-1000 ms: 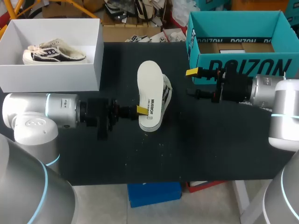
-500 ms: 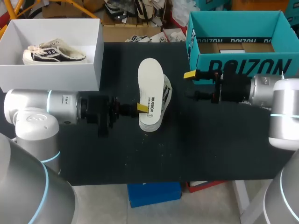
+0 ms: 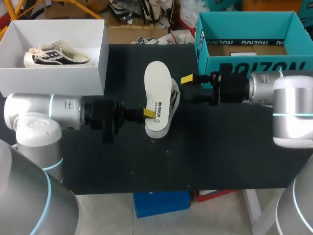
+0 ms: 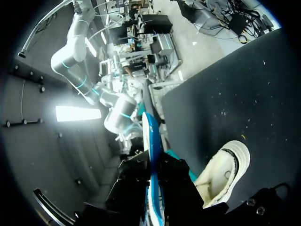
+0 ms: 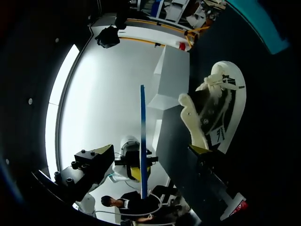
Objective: Take the shoe out of the shoebox, open the shoe tongue, remove and reinsert the insole, then place the shoe into the shoebox
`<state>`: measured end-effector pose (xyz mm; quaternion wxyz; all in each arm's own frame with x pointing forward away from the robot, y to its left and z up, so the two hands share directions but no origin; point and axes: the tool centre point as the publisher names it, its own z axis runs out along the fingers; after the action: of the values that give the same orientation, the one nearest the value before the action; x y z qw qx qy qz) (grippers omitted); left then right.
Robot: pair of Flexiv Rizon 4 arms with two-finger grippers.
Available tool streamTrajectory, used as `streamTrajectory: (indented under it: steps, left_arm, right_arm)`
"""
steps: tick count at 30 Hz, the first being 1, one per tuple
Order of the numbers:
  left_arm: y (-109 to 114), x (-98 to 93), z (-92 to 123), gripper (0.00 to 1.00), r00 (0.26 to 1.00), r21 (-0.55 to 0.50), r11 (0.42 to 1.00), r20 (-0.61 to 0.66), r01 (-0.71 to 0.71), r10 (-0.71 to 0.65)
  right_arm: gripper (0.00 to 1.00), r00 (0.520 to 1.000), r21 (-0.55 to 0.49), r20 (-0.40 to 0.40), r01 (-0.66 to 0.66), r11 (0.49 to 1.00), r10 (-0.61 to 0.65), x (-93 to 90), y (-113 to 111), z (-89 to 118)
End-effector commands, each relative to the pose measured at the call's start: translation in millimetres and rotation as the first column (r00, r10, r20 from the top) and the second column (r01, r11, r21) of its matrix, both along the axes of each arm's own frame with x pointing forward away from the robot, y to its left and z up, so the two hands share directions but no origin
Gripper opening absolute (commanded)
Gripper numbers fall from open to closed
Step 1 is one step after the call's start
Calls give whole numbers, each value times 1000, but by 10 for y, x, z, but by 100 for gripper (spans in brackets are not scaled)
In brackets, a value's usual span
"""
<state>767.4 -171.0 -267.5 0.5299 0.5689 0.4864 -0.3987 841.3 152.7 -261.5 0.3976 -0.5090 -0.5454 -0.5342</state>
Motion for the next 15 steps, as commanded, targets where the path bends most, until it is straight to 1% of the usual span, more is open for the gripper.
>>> streamTrajectory:
  steps: [1, 8, 15]
  left_arm:
    - [-9, -6, -1, 0, 1000, 4, 1000, 2, -2, 2]
    - [-9, -6, -1, 0, 1000, 4, 1000, 2, -2, 2]
    - [-9, -6, -1, 0, 1000, 4, 1000, 2, -2, 2]
  right_arm:
    - [100, 1000, -5, -5, -17, 1000, 17, 67, 123, 1]
    - [100, 999, -16, 6, -43, 999, 43, 127, 262, 90]
    - [100, 998, -21, 4, -61, 998, 61, 170, 368, 109]
